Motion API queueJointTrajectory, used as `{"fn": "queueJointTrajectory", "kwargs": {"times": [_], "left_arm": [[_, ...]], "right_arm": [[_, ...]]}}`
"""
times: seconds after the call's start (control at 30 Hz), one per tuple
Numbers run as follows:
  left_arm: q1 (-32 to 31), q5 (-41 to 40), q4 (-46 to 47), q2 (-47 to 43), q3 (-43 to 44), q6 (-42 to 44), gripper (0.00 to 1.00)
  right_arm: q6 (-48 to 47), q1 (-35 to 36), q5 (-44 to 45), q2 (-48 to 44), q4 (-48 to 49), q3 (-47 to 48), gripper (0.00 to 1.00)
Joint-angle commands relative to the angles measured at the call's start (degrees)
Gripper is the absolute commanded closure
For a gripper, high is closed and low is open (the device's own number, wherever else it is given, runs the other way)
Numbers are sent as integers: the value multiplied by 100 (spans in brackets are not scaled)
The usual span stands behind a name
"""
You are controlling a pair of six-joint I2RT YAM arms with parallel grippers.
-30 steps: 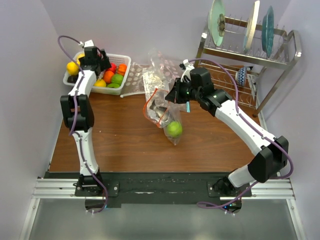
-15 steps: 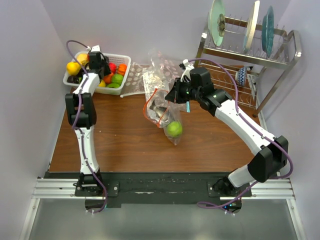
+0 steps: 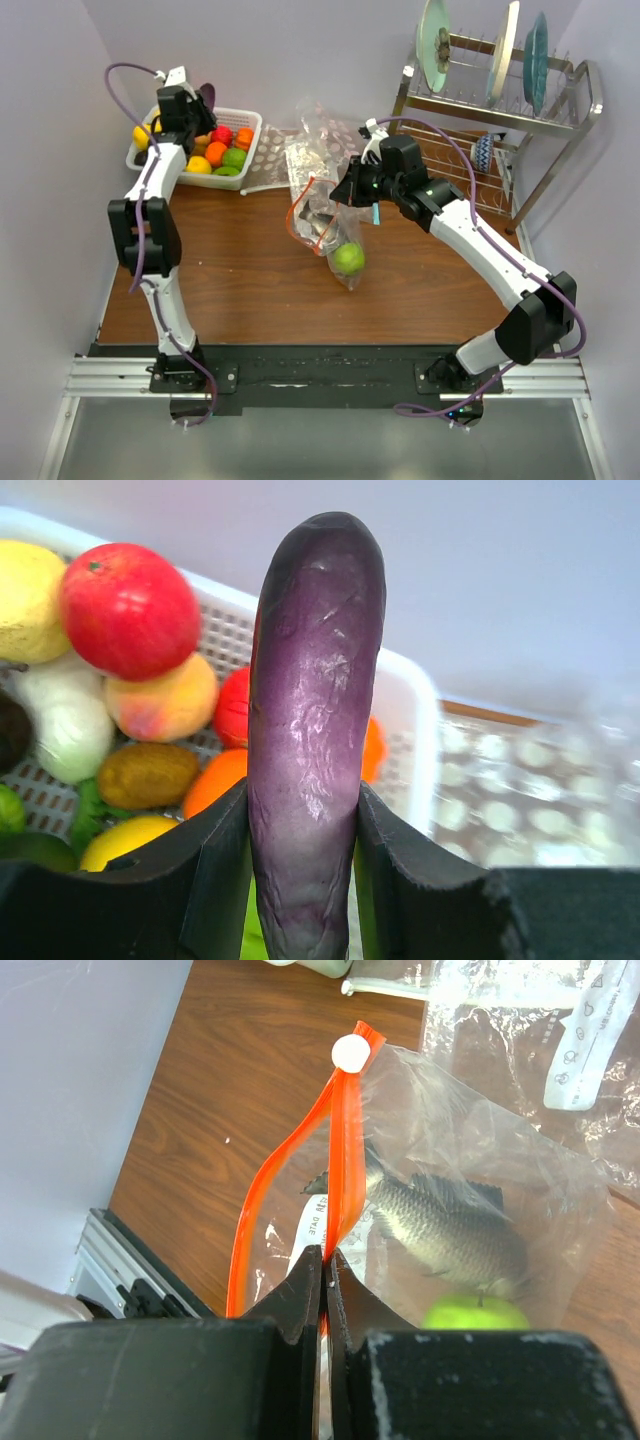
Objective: Place the food in the zip-top bag and seal the zipper
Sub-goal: Pick up the fake vegetable from the bin, then place the fake vegetable in the zipper food storage bag.
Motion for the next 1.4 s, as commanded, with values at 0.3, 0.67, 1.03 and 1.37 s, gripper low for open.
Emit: {"fn": "queueJointTrajectory", "kwargs": {"times": [0.3, 0.67, 1.03, 1.37], "left_arm": [[-236, 2224, 684, -2775, -2382, -1358, 77], [-1475, 2584, -853, -4691, -3543, -822, 75], [-1740, 2926, -1495, -6002, -4344, -735, 75], [-1827, 3033, -2753, -5765, -4045, -163, 74]], "right_arm": [[21, -24, -152, -13, 42, 296, 100], [12, -33, -169, 13, 68, 253, 100], [12, -24, -196, 22, 94, 86, 100], [-14, -24, -283, 145, 33, 165, 100]]}}
